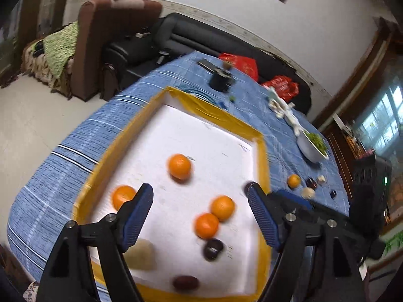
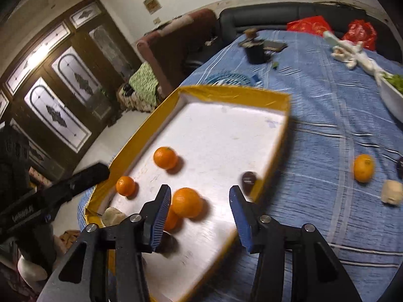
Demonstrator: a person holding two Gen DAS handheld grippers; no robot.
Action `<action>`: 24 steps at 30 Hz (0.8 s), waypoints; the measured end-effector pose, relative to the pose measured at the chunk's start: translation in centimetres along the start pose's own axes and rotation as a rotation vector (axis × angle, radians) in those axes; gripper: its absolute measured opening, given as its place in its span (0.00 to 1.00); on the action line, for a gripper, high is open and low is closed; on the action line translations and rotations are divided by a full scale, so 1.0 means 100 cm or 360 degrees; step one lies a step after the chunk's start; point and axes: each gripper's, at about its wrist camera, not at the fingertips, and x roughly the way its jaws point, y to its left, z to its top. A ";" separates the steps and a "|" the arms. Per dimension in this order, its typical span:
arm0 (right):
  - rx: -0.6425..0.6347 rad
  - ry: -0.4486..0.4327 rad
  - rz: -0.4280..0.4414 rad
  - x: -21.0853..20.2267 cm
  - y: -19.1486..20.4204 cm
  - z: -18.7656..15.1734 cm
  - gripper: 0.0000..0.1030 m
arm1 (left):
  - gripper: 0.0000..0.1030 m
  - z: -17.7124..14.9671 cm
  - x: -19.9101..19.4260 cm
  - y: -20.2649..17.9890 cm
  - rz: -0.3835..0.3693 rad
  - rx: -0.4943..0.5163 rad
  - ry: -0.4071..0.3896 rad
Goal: Organize fruits
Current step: 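Move both tools back to the table fruit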
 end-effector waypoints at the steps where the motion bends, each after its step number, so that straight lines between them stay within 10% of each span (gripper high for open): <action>1: 0.0016 -0.0017 -0.0009 -0.008 -0.006 0.000 0.53 | 0.75 -0.002 0.001 -0.007 -0.0016 0.0020 0.0014; 11: 0.0377 -0.0258 -0.0227 -0.103 -0.130 -0.007 0.59 | 0.79 -0.023 0.009 -0.077 -0.0144 0.0218 0.0112; 24: 0.0263 -0.0193 -0.0646 -0.058 -0.179 -0.016 0.47 | 0.79 -0.027 0.043 -0.125 -0.0102 0.0356 0.0193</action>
